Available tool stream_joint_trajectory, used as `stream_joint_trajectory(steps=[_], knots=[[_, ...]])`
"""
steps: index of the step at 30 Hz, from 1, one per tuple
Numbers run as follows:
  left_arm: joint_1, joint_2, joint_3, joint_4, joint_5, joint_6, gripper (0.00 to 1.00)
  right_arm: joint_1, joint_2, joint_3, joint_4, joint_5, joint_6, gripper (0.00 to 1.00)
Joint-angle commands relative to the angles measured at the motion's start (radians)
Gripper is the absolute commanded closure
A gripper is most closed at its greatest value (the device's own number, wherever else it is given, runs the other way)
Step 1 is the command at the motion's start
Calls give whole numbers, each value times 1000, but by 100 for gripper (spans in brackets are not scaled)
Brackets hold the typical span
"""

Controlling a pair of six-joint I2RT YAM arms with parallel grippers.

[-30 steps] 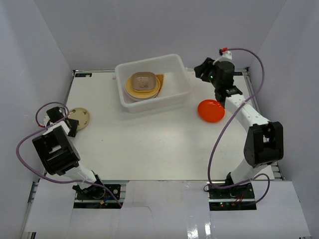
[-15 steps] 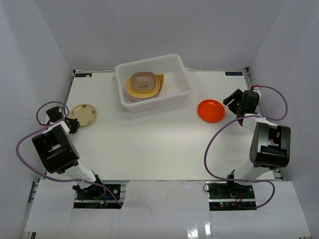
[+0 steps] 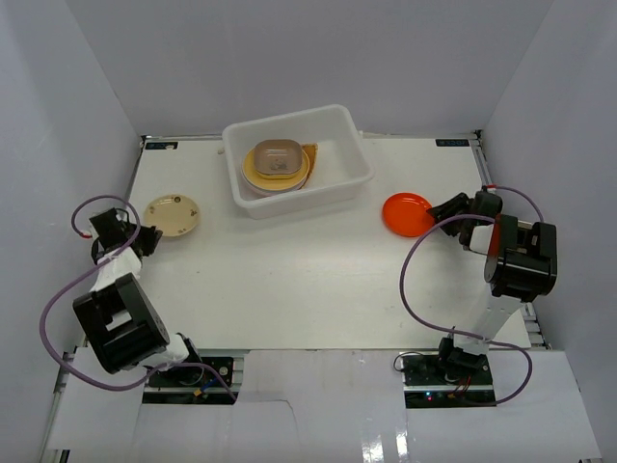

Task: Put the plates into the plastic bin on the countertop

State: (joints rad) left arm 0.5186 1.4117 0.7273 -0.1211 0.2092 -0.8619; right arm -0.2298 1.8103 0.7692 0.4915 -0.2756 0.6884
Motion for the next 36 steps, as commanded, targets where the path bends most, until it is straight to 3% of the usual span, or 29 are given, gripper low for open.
stream_joint_trajectory(steps=[1, 10, 16, 20, 24, 29, 36], knots=[[-15, -114, -12, 46, 62, -20, 100, 0, 52, -21, 50, -112, 42, 60], [-32, -180, -3, 64, 111, -61, 100, -2, 1, -64, 56, -73, 39, 92], [-121, -280, 69, 104, 156, -74, 100, -2, -104, -96, 59, -34, 40, 92], [-262, -267, 184, 112, 136, -74, 100, -2, -202, -119, 67, -10, 63, 92], [-402, -172, 322, 161, 127, -49, 100, -2, -308, -105, 64, -5, 85, 92], [-552, 84, 520, 146, 128, -26, 100, 9, -427, -33, 19, -40, 92, 92], [-624, 404, 782, 51, 136, -3, 100, 171, -438, 175, -83, 12, 31, 92]])
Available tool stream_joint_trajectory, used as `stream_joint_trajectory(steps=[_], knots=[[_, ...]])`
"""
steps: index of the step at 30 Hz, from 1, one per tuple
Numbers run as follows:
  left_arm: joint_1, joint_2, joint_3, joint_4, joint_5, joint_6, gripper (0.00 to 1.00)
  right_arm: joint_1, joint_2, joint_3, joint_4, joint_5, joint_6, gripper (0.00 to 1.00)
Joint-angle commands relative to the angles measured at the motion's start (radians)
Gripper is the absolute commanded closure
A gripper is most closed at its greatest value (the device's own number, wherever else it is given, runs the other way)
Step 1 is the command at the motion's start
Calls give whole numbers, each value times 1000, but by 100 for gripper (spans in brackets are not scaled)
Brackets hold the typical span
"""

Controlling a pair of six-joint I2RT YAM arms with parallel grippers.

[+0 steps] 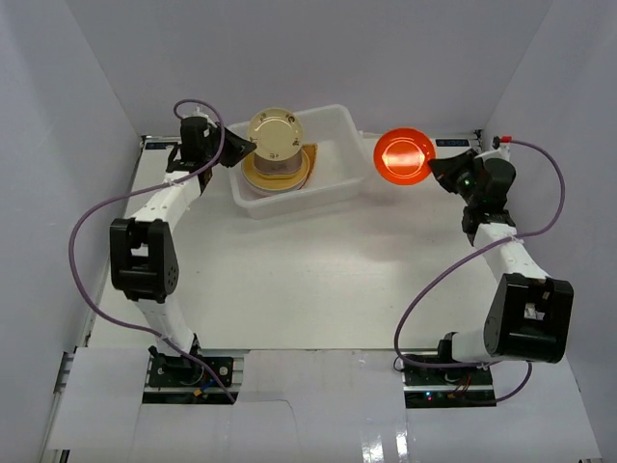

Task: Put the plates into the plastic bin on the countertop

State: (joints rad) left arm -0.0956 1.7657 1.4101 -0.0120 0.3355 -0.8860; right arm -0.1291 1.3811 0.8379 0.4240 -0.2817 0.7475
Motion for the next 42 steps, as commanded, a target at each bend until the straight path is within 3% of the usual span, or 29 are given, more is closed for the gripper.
stream_joint_trajectory(steps=[1, 7, 8, 11, 12, 14, 15, 17, 23, 29, 34, 37, 38, 40, 42], knots=[[-13, 75, 116, -72, 7, 24, 100, 116, 4, 136, -24, 32, -31, 92], [-18, 175, 188, -157, -47, 82, 100, 314, 169, 413, -91, 113, -60, 92], [-18, 179, 193, -164, -41, 87, 87, 336, 202, 499, -123, 133, -65, 92], [-18, 167, 191, -177, -30, 104, 61, 413, 353, 645, -160, 163, -66, 92], [-18, 140, 185, -177, -32, 111, 44, 445, 386, 683, -174, 174, -68, 92], [-18, 106, 182, -177, -46, 137, 31, 470, 473, 760, -204, 187, -74, 92], [-18, 68, 181, -178, -52, 143, 14, 491, 504, 833, -232, 191, -74, 92], [-18, 25, 168, -177, -62, 157, 5, 509, 589, 913, -269, 203, -83, 92], [-18, -181, 52, -148, -107, 197, 2, 582, 811, 1225, -415, 230, -105, 92], [-19, -380, -158, -132, -75, 245, 2, 612, 918, 1291, -399, 243, -25, 92], [-19, -475, -249, -143, -36, 263, 2, 648, 949, 1294, -406, 242, -23, 91], [-19, -494, -254, -160, -23, 269, 2, 652, 944, 1271, -403, 230, -13, 65], [-19, -496, -254, -166, -20, 269, 2, 652, 941, 1277, -413, 230, -16, 44], [-19, -497, -249, -175, -6, 269, 2, 649, 923, 1287, -419, 233, -42, 32], [-19, -500, -241, -180, 2, 269, 2, 646, 902, 1291, -422, 230, -60, 31]])
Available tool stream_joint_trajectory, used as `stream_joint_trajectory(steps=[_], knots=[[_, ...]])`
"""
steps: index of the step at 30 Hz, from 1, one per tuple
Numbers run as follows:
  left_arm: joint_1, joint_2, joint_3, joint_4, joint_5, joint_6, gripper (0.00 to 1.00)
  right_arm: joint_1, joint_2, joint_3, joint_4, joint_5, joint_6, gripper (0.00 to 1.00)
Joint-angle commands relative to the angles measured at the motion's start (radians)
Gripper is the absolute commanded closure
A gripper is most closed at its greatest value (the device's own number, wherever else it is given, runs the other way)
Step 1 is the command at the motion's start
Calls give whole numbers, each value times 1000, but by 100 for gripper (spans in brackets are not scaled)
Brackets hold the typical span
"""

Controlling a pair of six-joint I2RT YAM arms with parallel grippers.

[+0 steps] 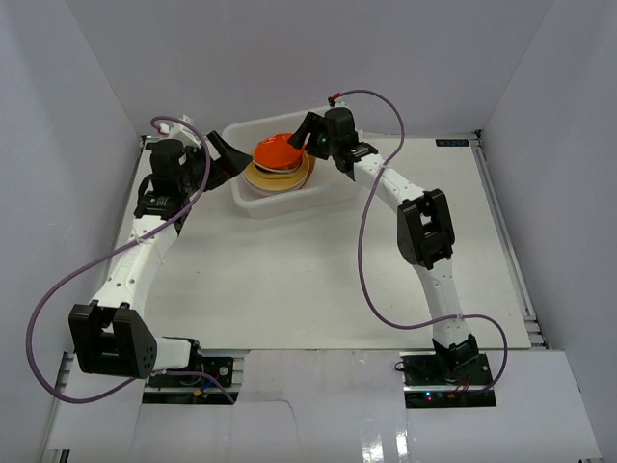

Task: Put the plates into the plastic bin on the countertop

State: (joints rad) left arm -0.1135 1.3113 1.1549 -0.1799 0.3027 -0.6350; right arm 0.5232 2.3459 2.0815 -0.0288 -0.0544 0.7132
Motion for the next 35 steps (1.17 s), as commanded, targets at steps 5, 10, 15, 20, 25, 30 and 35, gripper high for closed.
stream_joint_trajectory(steps=[5, 10, 15, 20, 25, 30, 35], knots=[[-2, -84, 49, -41, 45, 29, 2, -8, -174, 9, -3, 13, -110, 28], [-2, -142, 65, -58, 114, 21, 2, -8, -369, -214, 13, 2, -222, 24], [-2, -217, 49, -61, 235, 8, 2, -5, -626, -524, 75, -41, -322, 19], [-5, -337, 2, -27, 332, 18, 2, 11, -1009, -861, 102, -55, -388, 10], [-8, -498, -29, -47, 382, 81, 2, 14, -1401, -1112, 99, 13, -400, 10], [-17, -563, -75, -96, 380, 150, 2, 14, -1696, -1395, 105, 125, -419, 10], [-25, -534, -52, -89, 392, 158, 2, 14, -1801, -1462, 132, 105, -477, 10]])
